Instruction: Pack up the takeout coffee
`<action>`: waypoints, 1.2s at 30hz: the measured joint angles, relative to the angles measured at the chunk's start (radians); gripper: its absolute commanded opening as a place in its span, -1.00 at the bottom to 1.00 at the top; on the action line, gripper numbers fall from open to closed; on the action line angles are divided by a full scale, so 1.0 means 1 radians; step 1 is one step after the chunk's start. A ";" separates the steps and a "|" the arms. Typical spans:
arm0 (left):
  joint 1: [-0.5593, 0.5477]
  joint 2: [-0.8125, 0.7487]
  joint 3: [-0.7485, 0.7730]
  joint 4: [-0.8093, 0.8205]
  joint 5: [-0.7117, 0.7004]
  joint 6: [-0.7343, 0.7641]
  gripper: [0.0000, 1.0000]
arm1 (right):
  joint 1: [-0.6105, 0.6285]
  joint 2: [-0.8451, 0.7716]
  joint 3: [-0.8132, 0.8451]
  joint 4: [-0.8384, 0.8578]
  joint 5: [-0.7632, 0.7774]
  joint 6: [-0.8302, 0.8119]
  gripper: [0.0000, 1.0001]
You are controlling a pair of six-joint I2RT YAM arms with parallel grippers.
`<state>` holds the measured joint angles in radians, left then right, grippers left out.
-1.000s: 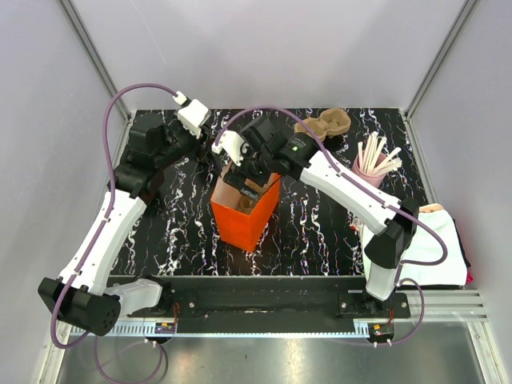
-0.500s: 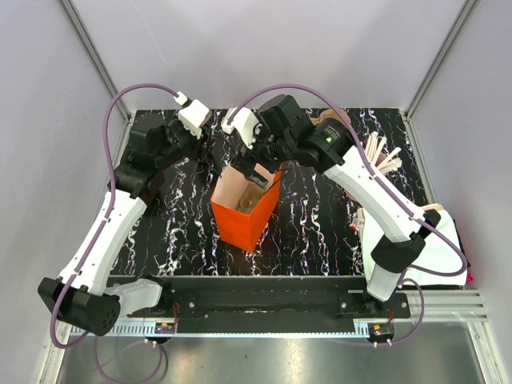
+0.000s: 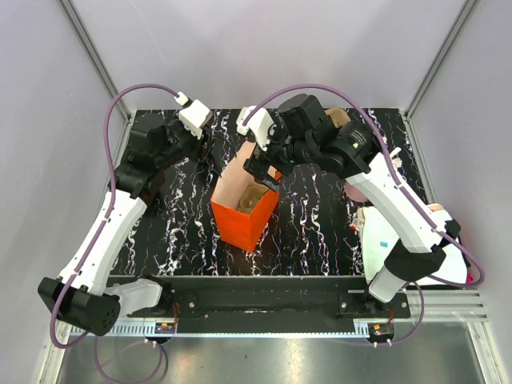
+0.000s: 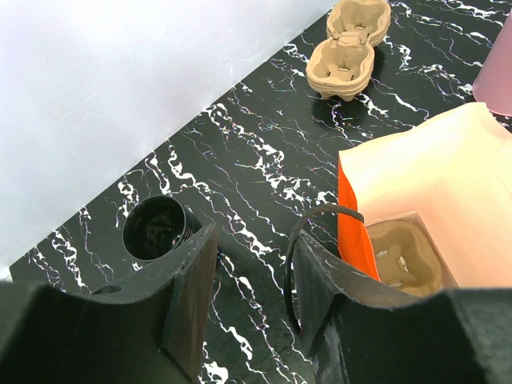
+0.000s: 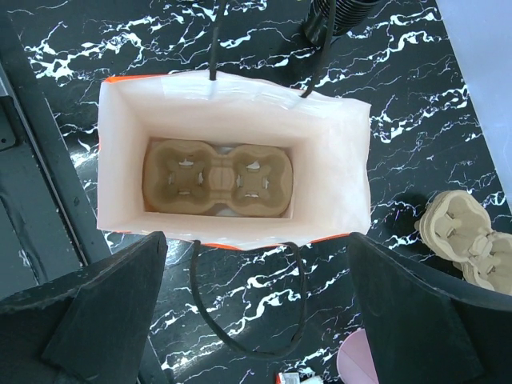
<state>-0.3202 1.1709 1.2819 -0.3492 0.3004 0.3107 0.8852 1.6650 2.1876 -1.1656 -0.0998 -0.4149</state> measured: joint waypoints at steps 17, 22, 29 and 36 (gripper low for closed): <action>-0.013 -0.004 0.006 -0.006 -0.026 0.014 -0.12 | -0.002 -0.063 0.011 -0.019 0.013 -0.053 0.99; -0.032 0.009 0.032 -0.019 -0.046 0.033 -0.24 | -0.006 -0.171 0.024 -0.021 0.014 -0.090 0.99; -0.072 0.055 0.067 -0.024 -0.094 0.067 -0.35 | -0.011 -0.332 -0.141 0.006 0.036 -0.153 1.00; -0.108 0.153 0.162 -0.042 -0.135 0.114 -0.51 | -0.013 -0.337 -0.364 0.070 0.085 -0.199 0.99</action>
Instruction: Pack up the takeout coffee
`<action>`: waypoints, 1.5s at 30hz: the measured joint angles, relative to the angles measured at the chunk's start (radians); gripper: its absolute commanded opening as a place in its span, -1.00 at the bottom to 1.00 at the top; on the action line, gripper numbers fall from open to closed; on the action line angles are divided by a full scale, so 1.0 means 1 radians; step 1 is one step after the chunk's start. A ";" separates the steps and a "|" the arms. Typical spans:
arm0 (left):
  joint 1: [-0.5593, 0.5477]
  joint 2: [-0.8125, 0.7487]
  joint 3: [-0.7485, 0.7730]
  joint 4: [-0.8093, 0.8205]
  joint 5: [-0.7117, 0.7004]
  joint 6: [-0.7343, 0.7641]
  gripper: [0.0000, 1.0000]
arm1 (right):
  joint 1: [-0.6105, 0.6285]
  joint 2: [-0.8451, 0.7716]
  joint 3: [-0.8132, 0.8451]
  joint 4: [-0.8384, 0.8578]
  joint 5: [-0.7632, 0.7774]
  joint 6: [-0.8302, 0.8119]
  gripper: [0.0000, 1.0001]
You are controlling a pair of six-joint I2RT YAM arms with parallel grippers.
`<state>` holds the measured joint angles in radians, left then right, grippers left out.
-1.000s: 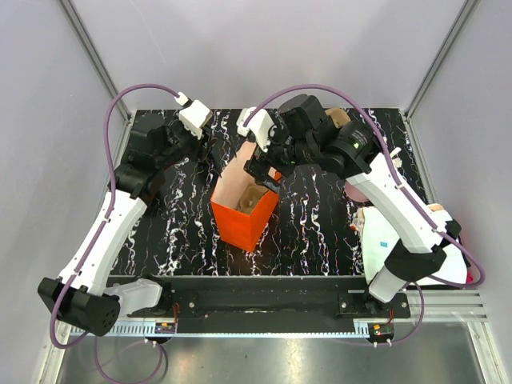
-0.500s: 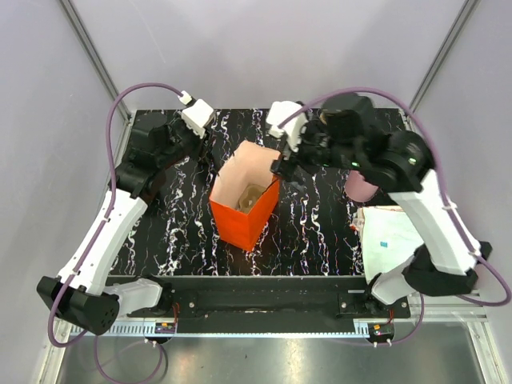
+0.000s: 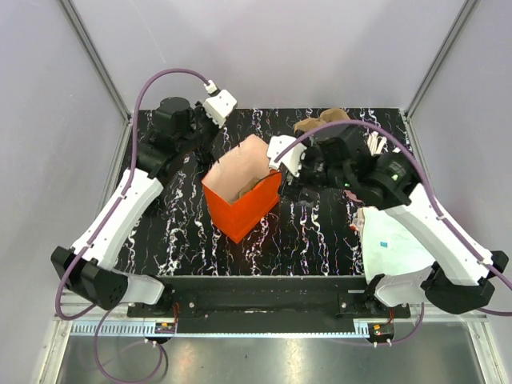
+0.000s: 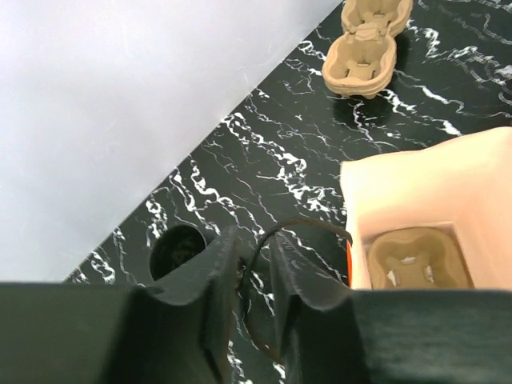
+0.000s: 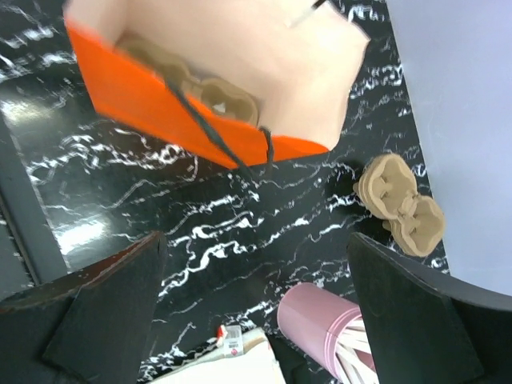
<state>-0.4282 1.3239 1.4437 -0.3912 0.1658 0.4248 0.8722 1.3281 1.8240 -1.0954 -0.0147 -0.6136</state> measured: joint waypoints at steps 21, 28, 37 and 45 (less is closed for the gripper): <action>-0.012 0.159 0.142 -0.011 -0.052 0.055 -0.54 | -0.010 0.134 -0.035 0.232 -0.012 -0.056 0.20; -0.013 0.220 0.199 -0.010 -0.071 0.075 -0.55 | -0.010 0.185 -0.002 0.233 -0.032 -0.054 -0.64; -0.013 0.389 0.356 0.026 -0.146 0.095 -0.56 | -0.078 0.250 0.106 0.279 -0.021 -0.065 -0.72; -0.013 0.522 0.478 0.083 -0.240 0.109 -0.52 | -0.229 0.355 0.184 0.386 -0.024 -0.075 -0.72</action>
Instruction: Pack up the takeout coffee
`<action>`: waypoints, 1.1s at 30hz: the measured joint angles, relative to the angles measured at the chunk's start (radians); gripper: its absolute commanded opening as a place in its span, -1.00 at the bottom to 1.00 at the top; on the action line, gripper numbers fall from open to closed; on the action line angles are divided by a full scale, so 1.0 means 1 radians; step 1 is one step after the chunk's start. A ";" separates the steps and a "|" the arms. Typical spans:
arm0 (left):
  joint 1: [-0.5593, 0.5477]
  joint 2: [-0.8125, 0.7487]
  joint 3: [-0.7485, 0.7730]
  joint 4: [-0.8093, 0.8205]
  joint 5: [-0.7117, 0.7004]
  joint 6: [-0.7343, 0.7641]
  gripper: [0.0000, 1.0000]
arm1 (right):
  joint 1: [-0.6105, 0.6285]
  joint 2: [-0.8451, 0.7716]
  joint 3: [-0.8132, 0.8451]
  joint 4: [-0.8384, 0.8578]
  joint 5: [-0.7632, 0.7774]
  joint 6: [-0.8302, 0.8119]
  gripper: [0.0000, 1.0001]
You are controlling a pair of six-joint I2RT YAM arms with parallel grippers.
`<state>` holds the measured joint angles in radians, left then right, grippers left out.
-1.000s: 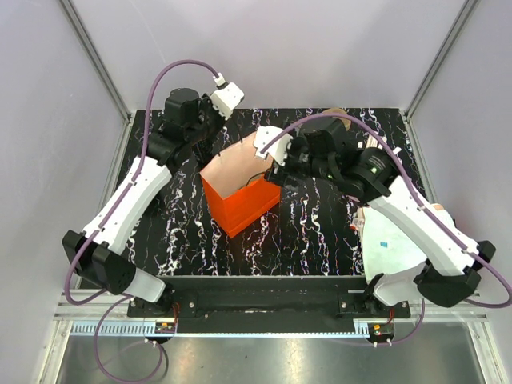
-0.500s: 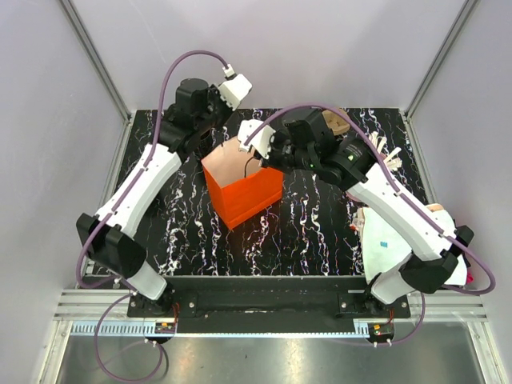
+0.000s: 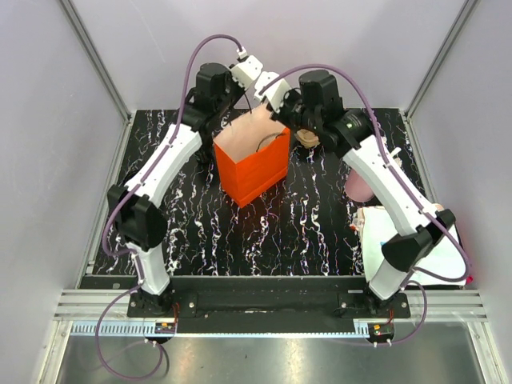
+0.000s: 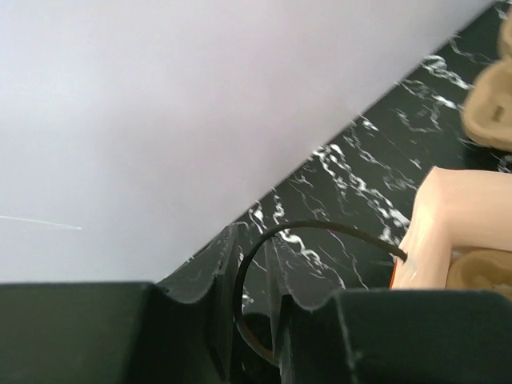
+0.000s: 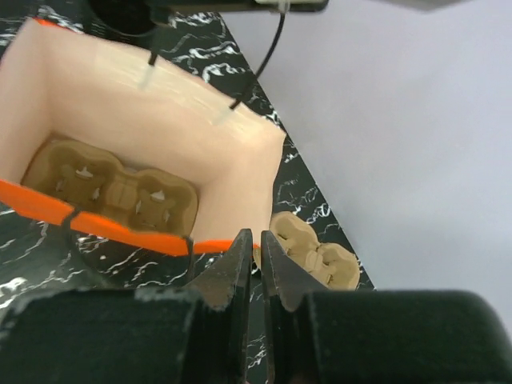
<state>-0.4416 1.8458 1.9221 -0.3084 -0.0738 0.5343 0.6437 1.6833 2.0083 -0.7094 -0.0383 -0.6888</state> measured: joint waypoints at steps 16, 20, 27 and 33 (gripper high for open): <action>-0.008 0.306 0.332 0.145 -0.124 0.057 -0.54 | -0.153 0.151 0.182 0.073 -0.007 0.040 -0.77; -0.014 0.346 0.346 0.222 -0.138 0.091 -0.53 | -0.163 0.150 0.188 0.089 -0.006 0.053 -0.77; -0.018 0.438 0.386 0.369 -0.166 0.128 -0.53 | -0.177 0.142 0.156 0.091 -0.006 0.069 -0.77; -0.015 0.501 0.459 0.423 -0.176 0.144 0.20 | -0.187 0.126 0.141 0.093 -0.005 0.084 -0.77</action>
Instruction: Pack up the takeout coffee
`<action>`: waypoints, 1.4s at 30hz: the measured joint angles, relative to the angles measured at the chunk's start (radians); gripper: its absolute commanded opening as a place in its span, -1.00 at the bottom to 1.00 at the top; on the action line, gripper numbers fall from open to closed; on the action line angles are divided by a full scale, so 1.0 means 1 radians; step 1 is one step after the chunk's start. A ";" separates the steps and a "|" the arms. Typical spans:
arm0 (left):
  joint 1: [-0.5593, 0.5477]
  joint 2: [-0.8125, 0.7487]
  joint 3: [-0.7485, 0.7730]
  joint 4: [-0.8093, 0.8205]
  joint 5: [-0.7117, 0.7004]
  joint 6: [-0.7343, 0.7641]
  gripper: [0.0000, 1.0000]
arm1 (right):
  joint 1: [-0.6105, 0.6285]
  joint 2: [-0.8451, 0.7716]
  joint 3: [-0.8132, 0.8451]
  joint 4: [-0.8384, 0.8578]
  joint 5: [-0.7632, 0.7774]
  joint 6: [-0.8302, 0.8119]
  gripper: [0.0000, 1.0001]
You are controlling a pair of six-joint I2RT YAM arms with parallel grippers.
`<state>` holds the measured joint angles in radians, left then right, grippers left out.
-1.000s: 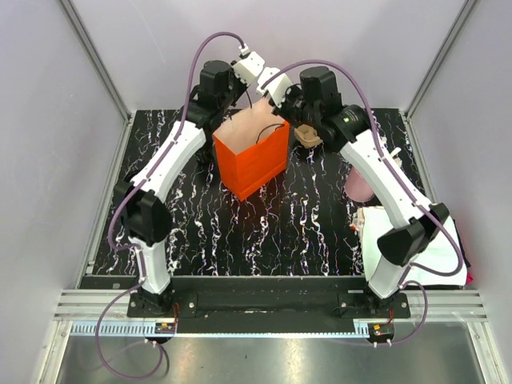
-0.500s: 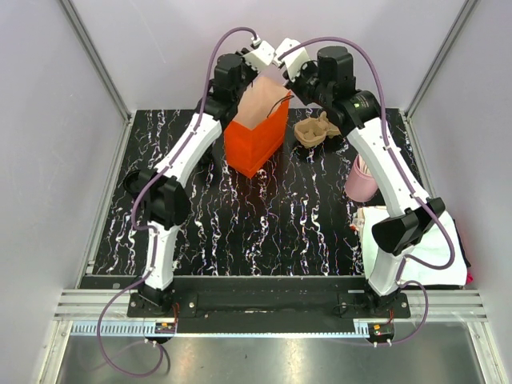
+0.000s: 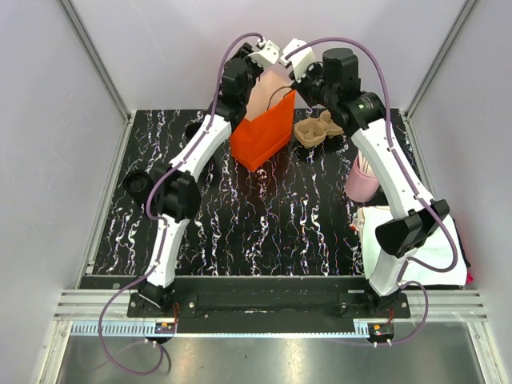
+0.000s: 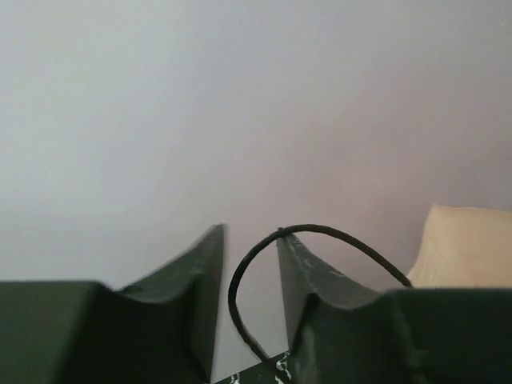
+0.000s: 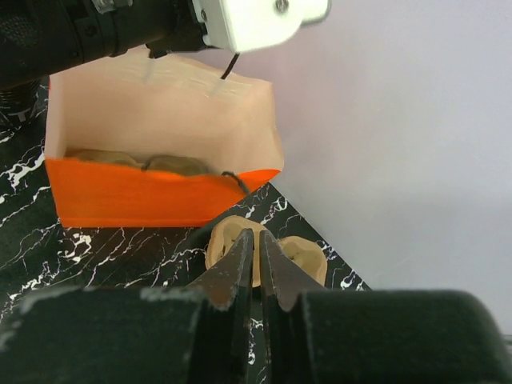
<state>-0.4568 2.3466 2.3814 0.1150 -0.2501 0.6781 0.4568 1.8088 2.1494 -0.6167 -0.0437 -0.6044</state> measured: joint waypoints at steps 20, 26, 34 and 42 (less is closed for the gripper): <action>0.149 -0.464 -0.314 -0.174 0.017 -0.100 0.98 | -0.003 -0.180 -0.174 -0.031 -0.057 0.090 0.99; 0.261 -0.722 -0.487 -0.274 0.023 -0.143 0.98 | -0.003 -0.296 -0.286 -0.040 -0.066 0.113 0.99; 0.366 -0.564 -0.486 -0.472 0.105 -0.229 0.98 | -0.004 -0.470 -0.450 -0.076 -0.183 0.130 0.99; 0.396 -0.288 -0.377 -0.642 0.214 -0.293 0.95 | -0.004 -0.542 -0.623 -0.095 -0.285 0.130 0.99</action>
<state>-0.0608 2.0590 2.0041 -0.5270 -0.0357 0.3847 0.4526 1.2671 1.5261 -0.7116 -0.3290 -0.4744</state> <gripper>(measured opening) 0.987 0.994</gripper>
